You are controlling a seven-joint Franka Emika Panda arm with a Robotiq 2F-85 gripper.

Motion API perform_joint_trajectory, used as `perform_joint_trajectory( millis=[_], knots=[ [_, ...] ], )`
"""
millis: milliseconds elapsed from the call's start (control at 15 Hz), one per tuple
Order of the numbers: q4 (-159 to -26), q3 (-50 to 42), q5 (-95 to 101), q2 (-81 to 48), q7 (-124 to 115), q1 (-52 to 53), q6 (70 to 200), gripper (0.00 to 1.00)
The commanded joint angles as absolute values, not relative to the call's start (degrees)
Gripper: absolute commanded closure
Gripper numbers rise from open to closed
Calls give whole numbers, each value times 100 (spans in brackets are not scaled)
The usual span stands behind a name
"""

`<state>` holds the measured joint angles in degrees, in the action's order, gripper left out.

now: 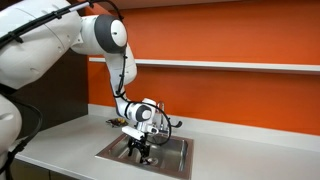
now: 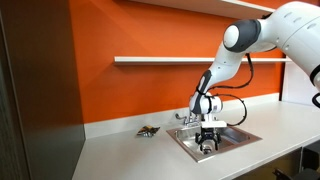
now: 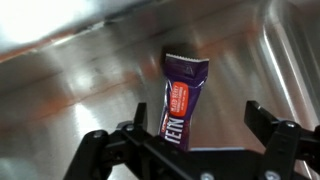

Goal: Remove the snack packet from the sink

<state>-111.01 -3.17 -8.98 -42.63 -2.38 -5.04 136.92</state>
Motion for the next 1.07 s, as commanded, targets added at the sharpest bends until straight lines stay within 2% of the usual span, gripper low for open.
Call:
perform_joint_trajectory(
  millis=[0, 1000],
  knots=[
    [-11088, -294, -877, -4251, -340, -515, 13665, 0],
    [-11081, -319, -913, -4363, -804, -358, 13666, 0]
  ],
)
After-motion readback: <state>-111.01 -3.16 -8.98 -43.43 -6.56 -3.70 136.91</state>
